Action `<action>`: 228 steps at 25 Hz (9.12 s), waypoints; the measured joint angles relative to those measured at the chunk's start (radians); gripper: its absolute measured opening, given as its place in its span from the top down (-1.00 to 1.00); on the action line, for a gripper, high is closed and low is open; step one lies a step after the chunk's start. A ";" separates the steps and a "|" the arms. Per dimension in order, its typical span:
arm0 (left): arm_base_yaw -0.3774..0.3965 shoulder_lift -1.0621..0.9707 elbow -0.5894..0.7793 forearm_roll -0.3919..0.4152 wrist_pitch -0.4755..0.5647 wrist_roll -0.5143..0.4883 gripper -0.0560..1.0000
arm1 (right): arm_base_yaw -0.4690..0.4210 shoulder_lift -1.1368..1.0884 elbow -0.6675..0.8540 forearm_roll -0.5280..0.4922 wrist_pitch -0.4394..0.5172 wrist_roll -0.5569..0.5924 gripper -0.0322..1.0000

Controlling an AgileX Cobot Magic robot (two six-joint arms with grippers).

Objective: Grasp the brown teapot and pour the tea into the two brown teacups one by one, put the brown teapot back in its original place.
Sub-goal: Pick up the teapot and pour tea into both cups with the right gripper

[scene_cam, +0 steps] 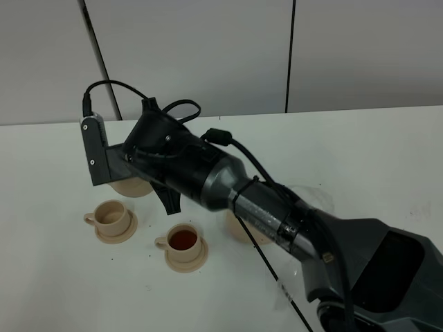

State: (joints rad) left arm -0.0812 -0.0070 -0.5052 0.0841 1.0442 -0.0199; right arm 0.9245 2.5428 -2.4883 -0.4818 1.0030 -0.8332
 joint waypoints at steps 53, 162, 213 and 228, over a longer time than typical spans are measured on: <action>0.000 0.000 0.000 0.000 0.000 0.000 0.36 | 0.118 0.071 0.005 -0.377 -0.020 0.092 0.76; 0.000 0.000 0.000 0.000 0.000 -0.002 0.36 | 0.169 0.110 0.073 -0.715 -0.022 0.025 0.76; 0.000 0.000 0.000 0.000 0.000 0.000 0.36 | 0.178 0.110 0.074 -0.744 -0.013 0.023 0.76; 0.000 0.000 0.000 0.000 0.000 -0.001 0.36 | 0.178 0.110 0.074 -0.746 -0.013 0.023 0.76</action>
State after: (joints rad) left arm -0.0812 -0.0070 -0.5052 0.0841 1.0442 -0.0207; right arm 1.1024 2.6528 -2.4145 -1.2280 0.9897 -0.8102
